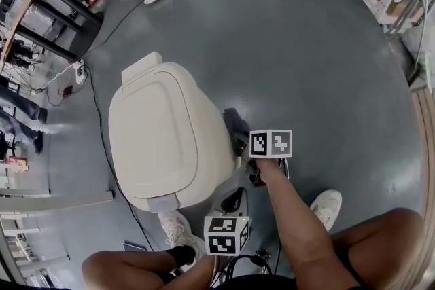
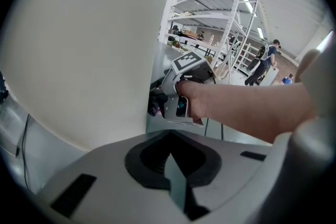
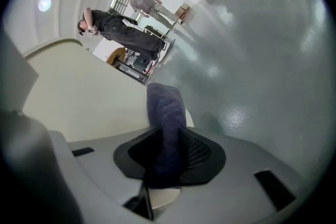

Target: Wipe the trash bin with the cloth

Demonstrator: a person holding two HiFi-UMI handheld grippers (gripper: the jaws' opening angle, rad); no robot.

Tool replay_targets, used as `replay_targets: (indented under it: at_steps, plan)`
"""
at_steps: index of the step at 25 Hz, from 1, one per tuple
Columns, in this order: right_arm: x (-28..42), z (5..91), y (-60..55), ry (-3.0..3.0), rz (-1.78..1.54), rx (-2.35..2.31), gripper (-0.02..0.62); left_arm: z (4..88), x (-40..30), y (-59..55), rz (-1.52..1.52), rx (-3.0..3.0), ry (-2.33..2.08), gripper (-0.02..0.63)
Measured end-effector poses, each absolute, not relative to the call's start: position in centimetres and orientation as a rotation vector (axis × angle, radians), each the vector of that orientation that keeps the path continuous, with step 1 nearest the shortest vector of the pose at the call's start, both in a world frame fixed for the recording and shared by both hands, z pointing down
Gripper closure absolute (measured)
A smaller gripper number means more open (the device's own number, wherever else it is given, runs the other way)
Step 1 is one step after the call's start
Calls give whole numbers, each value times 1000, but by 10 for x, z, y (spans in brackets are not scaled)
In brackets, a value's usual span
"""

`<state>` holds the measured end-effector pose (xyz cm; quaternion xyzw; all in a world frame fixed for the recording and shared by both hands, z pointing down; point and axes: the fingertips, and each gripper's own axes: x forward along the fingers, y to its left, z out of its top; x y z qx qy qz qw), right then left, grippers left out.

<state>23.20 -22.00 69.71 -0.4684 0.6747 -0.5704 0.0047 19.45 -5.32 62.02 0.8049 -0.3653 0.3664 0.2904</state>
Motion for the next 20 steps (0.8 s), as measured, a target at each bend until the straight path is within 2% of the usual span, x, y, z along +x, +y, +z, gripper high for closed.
replay_targets:
  at_steps: [5,20]
  plan:
    - [251,668,-233,2097,-1702,-1544,502,615,195,-54,969,2152,-975,606]
    - [249,487,-284,2224,-1262,-1231,502,611,195,-51,957,2168,-971,606]
